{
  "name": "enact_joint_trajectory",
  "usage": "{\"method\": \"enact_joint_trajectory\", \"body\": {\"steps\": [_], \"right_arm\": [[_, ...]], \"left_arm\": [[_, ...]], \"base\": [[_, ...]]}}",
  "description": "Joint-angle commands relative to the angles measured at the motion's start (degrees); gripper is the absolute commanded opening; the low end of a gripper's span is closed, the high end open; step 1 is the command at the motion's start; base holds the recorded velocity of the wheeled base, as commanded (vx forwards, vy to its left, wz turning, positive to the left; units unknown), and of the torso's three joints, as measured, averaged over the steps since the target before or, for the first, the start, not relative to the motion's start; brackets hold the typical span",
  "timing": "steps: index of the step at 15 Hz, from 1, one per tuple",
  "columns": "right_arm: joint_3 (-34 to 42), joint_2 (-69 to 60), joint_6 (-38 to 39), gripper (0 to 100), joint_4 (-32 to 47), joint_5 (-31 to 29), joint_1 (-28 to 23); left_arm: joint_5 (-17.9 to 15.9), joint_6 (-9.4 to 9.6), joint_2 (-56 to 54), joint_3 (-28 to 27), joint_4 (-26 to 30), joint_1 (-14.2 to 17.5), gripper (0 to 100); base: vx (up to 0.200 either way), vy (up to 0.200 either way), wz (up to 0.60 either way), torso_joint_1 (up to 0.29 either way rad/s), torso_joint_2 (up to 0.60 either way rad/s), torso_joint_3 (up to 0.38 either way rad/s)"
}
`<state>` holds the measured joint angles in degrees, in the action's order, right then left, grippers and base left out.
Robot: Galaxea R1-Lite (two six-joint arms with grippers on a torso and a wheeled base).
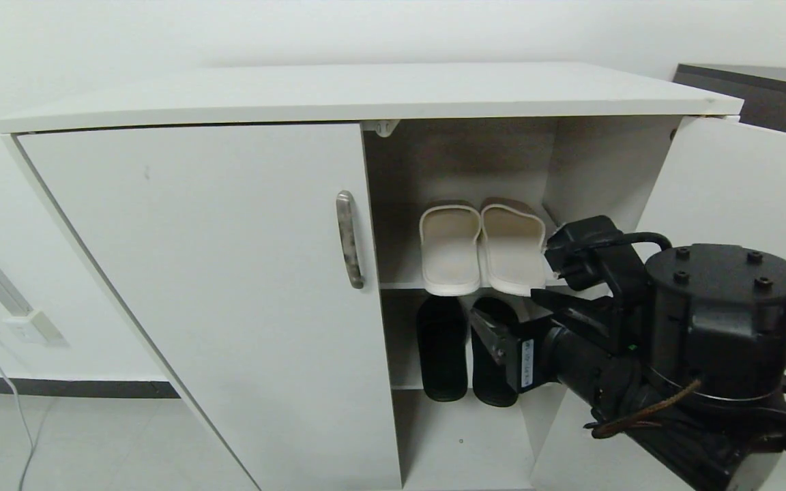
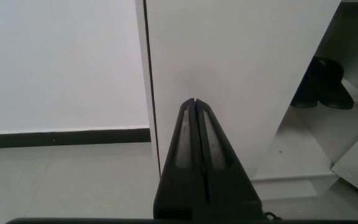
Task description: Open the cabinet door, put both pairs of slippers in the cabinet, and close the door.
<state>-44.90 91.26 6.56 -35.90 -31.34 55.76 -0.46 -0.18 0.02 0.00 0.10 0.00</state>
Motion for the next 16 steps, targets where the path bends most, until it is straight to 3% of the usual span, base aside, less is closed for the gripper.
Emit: {"method": "enact_joint_trajectory", "body": {"steps": [1,12,16], "right_arm": [[1.57,-1.96,-0.14,0,-0.13,0.32,0.31],[3.59,-0.56,-0.05,0,-0.13,0.14,1.63],[3.77,-0.29,0.03,0,-0.13,0.23,1.54]], "left_arm": [[0.02,0.01,-0.02,0.0,-0.01,0.0,0],[-0.15,-0.17,0.06,-0.09,-0.01,0.0,0],[-0.06,-0.17,0.06,-0.09,-0.01,0.0,0]], "base": [[0.0,0.0,0.0,0.0,0.0,0.0],[0.0,0.0,0.0,0.0,0.0,0.0],[-0.2,0.0,0.0,0.002,0.0,0.001]]}}
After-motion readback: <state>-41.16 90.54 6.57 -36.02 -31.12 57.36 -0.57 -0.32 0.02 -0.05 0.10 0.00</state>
